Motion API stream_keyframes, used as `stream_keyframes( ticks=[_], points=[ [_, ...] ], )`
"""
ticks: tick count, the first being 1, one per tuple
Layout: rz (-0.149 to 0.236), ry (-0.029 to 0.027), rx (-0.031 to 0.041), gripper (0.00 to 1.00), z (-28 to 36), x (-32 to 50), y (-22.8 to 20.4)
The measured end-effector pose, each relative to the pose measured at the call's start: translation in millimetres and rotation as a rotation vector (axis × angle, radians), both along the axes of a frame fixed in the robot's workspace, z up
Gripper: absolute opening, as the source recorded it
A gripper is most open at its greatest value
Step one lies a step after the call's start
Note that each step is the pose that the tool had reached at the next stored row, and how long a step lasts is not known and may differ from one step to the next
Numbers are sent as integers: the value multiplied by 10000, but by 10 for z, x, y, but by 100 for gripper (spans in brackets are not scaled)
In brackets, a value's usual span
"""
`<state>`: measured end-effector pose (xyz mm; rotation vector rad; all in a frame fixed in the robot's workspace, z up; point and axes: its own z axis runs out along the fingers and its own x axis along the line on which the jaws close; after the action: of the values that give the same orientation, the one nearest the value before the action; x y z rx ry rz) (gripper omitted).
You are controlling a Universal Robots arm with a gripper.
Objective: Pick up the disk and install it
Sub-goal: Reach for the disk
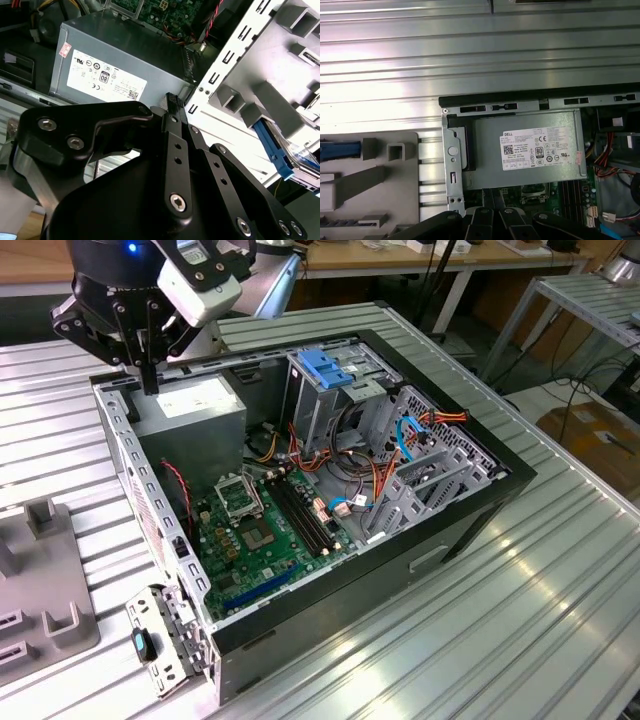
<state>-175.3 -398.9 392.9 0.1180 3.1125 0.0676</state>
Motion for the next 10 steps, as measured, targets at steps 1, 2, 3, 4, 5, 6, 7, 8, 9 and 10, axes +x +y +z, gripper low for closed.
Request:
stream_keyframes(
  ticks=[1, 2, 3, 4, 5, 6, 7, 8, 9, 10],
  points=[
    [0, 0, 0, 11, 0, 0, 0],
    [0, 0, 0, 11, 0, 0, 0],
    [0, -1, 0, 11, 0, -1, 0],
    [-2, -1, 1, 11, -1, -7, 0],
    [-1, 0, 0, 11, 0, -18, -1],
    [0, 0, 0, 11, -1, -27, 0],
    [0, -1, 0, 11, -2, -37, 0],
    [0, -1, 0, 11, -3, -46, 0],
    [0, -1, 1, 11, -4, -56, 0],
    [0, 0, -1, 11, -4, -60, 0]
  ],
)
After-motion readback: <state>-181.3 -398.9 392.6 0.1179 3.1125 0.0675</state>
